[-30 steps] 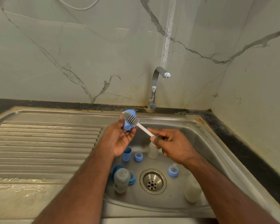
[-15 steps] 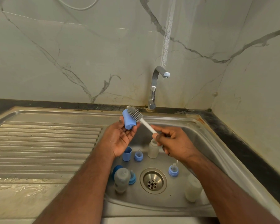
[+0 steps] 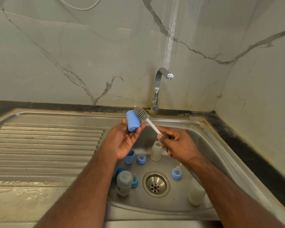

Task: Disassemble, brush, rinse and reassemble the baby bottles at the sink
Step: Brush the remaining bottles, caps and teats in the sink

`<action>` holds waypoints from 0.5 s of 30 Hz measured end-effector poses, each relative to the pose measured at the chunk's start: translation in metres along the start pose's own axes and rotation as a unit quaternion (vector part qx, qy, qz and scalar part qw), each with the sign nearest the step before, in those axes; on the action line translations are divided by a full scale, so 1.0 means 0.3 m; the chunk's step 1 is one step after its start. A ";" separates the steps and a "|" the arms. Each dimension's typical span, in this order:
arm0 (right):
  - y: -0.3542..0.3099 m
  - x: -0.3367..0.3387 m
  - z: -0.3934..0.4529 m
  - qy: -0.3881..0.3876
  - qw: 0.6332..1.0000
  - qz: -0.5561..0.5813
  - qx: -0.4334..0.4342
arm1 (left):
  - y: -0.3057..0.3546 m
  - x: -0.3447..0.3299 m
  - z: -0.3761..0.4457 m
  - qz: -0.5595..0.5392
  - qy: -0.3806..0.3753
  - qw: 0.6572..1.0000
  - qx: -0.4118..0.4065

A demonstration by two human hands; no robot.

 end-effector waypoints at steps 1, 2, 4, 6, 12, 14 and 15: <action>-0.003 -0.007 -0.005 -0.012 1.000 0.002 0.003 | -0.002 0.005 0.000 -0.001 0.003 1.000 -0.001; -0.003 -0.011 -0.009 -0.018 1.000 -0.005 0.004 | -0.003 0.007 0.000 0.001 0.004 1.000 -0.001; -0.002 -0.013 -0.010 -0.016 1.000 -0.025 0.000 | -0.005 0.006 -0.003 0.025 -0.001 1.000 -0.003; -0.003 -0.018 -0.010 -0.021 0.999 -0.028 0.000 | 0.000 0.006 -0.002 0.062 -0.006 0.998 -0.018; 0.009 0.009 0.004 0.023 1.000 -0.002 -0.017 | 0.017 0.013 0.011 0.096 -0.007 0.994 -0.044; -0.004 -0.011 -0.011 -0.009 1.000 0.025 -0.008 | 0.019 0.019 0.014 0.115 0.001 0.992 -0.050; -0.013 -0.023 -0.020 -0.026 0.999 0.025 -0.002 | 0.019 0.018 0.016 0.116 0.000 0.992 -0.051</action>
Point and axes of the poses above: each hand's wrist, its own z-axis towards the middle knuckle, its own x-axis out of the back of the hand, y = z × x, the point moved 9 cm from there along z, towards the middle knuckle, and after that the axes turned 5 degrees about -x, right-handed, at the moved point
